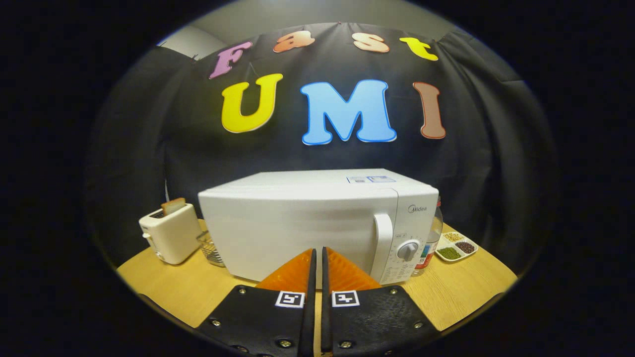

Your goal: Open the microwave, put the food inside, and close the microwave door.

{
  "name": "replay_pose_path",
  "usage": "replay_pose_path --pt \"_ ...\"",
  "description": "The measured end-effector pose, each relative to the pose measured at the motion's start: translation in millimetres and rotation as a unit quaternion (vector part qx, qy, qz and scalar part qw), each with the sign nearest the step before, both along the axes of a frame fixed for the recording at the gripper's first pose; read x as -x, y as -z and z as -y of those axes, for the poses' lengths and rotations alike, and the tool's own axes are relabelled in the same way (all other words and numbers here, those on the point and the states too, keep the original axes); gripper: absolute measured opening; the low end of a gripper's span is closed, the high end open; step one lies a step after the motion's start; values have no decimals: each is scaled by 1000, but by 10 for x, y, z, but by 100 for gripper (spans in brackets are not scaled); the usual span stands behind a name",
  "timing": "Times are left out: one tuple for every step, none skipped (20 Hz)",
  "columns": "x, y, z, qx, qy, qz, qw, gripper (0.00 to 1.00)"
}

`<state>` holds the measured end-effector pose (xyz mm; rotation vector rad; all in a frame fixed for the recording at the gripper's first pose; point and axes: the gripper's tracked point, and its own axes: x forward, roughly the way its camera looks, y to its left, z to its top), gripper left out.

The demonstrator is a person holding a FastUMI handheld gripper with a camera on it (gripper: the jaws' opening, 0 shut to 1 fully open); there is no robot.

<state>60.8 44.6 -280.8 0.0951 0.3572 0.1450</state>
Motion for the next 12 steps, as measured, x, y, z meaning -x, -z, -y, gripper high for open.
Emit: replay_pose_path --pt "107 -187 -47 -2 -12 9 1000 6" --pt "194 -382 -80 -2 -20 18 1000 7" --pt "253 -561 -69 5 -21 25 999 10" --pt "301 -743 -41 11 -17 30 999 11" --pt "346 -936 -21 11 -13 39 999 16" --pt "374 -1131 5 12 -3 50 999 20" --pt "384 -1330 64 15 11 64 998 21" --pt "395 -1491 106 18 25 74 997 27" --pt "411 -1687 137 20 39 85 995 31" --pt "439 -1860 123 19 41 96 994 47" --pt "454 -2003 59 19 33 105 994 57" --pt "471 -2123 32 22 31 114 993 79"
